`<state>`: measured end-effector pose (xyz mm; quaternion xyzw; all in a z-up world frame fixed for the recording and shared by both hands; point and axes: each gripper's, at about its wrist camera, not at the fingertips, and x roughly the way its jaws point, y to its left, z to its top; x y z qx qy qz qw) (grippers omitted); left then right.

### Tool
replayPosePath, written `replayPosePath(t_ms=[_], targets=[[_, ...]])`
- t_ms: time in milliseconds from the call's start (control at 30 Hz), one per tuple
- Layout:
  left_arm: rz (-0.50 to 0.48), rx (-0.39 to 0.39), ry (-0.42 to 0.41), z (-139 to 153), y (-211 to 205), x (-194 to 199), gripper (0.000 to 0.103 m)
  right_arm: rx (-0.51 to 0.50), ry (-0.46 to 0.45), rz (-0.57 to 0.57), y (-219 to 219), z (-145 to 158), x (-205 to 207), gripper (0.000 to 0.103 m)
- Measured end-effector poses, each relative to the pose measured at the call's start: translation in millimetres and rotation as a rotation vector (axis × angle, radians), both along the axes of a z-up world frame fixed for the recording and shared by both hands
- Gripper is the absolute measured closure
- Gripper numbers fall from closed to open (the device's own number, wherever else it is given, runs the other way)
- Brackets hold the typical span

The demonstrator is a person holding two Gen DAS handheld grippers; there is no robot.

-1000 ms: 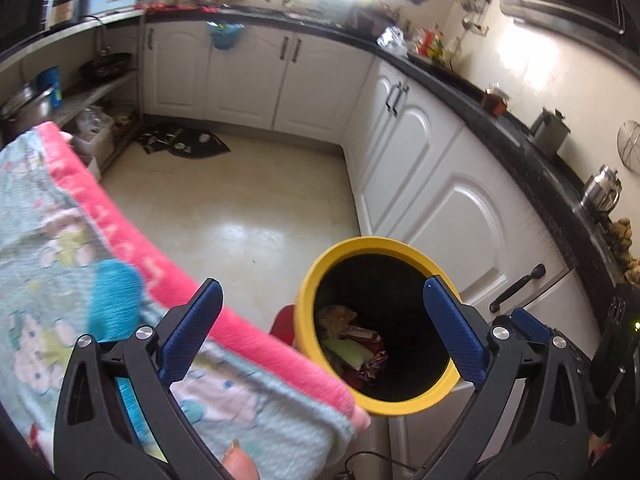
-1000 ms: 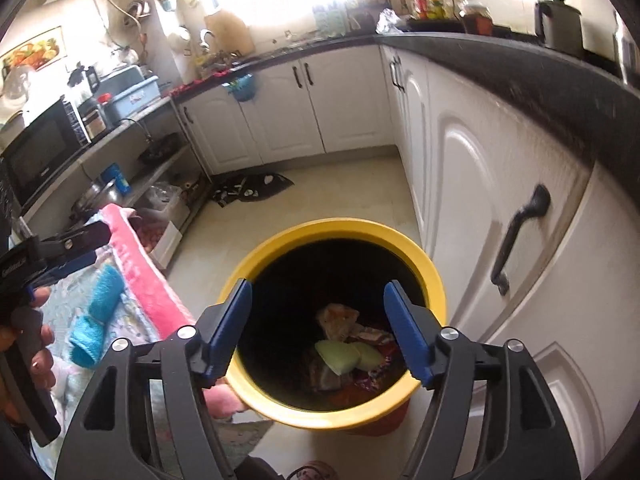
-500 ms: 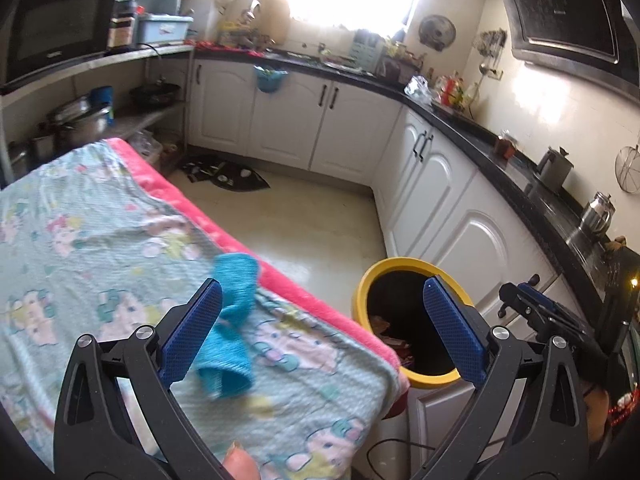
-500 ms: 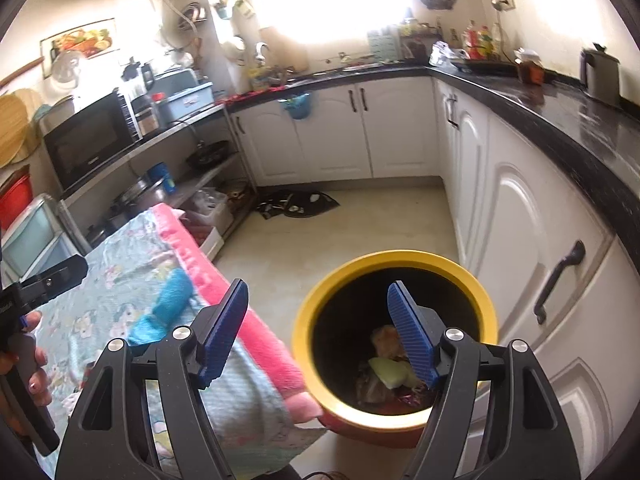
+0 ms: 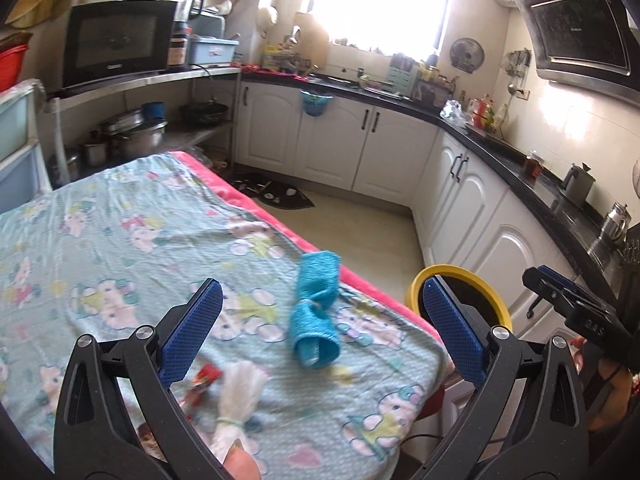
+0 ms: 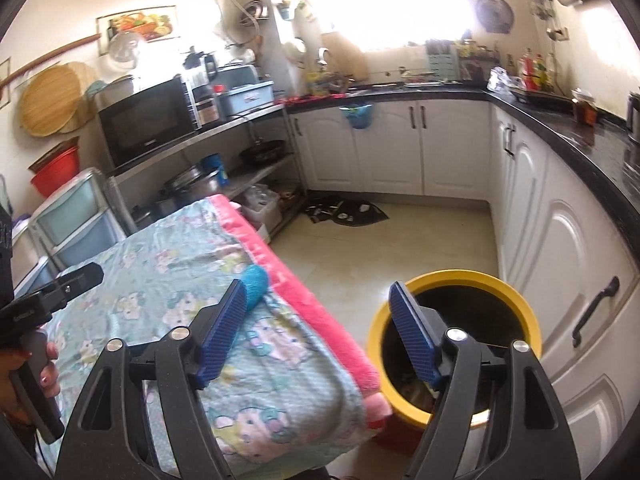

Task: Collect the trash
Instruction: 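Move both open tools back over the bed toward the blue cloth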

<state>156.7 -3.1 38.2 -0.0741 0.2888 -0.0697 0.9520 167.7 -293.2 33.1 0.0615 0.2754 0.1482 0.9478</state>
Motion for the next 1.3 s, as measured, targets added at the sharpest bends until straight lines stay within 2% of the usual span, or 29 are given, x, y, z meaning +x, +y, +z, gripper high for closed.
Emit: replayPosePath(t_ms=[33,500,767,933,1300], targets=[[0.005,0.0,-0.003,1,4,-3,0.011,0.004,-0.009,0.003,4,1,-3,0.017],[0.106,0.026,-0.056,18,54,-48,0.011,0.0,-0.009,0.179,69,9,-28,0.016],[0.153,0.044,-0.06,17,79,-68,0.011,-0.007,-0.012,0.251,97,12,-41,0.011],[0.191,0.049,-0.042,7,96,-78,0.011,-0.016,-0.009,0.292,113,14,-45,0.011],[0.238,0.053,0.058,-27,122,-89,0.011,-0.071,0.015,0.391,160,6,-46,0.01]])
